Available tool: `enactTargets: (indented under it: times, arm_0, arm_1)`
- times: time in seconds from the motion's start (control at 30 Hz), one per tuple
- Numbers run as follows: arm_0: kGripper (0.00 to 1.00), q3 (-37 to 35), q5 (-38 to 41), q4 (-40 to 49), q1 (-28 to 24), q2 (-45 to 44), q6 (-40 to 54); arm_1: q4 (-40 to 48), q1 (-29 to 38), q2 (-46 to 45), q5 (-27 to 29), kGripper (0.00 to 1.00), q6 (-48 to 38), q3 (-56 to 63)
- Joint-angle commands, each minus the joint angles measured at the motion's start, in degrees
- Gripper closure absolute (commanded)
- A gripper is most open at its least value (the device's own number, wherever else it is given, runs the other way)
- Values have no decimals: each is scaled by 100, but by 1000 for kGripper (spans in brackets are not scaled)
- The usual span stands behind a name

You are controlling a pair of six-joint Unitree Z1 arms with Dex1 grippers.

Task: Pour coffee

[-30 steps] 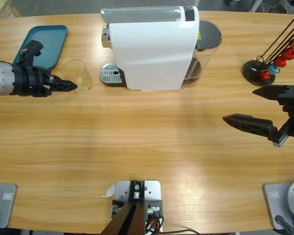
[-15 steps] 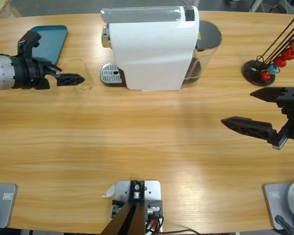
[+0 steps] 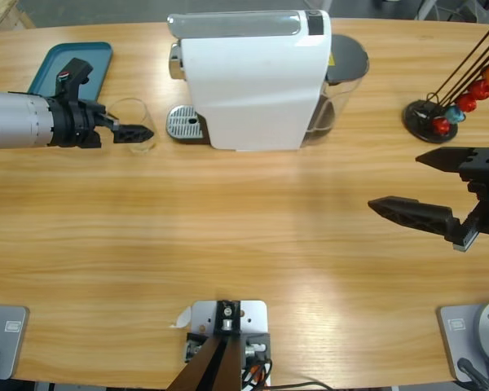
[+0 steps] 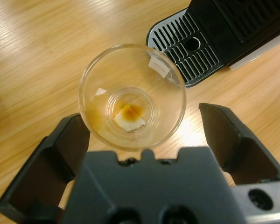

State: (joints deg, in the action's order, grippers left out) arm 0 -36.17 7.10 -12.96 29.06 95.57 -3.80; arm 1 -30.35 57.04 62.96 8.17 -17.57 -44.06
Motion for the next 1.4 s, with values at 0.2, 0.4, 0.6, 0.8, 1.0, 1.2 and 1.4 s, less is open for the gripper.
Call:
enactTargets:
  times: [0.2, 0.4, 0.6, 0.8, 1.0, 1.2, 1.4]
  arm_0:
    - [9, 140, -34, -513, 42, 538, 46]
    - [9, 146, -227, -617, 42, 621, 7]
    - [554, 184, -280, -629, 39, 617, -12]
    - [819, 226, -271, -629, 39, 647, -5]
    - [819, 367, -276, -813, 39, 125, 67]
    - [819, 154, -250, -648, 144, -366, 225]
    - [800, -387, 121, -263, 311, 69, 487]
  arm_1:
    - [37, -80, -126, -132, 0, -1, 205]
    - [37, -82, -126, -148, 0, 5, 205]
    - [37, -79, -126, -158, 0, 10, 205]
    - [37, -86, -126, -185, 0, 26, 205]
    - [55, -84, -126, -185, 0, 34, 214]
    - [64, -82, -126, -170, 0, 34, 223]
    - [66, -80, -163, -162, 0, 34, 232]
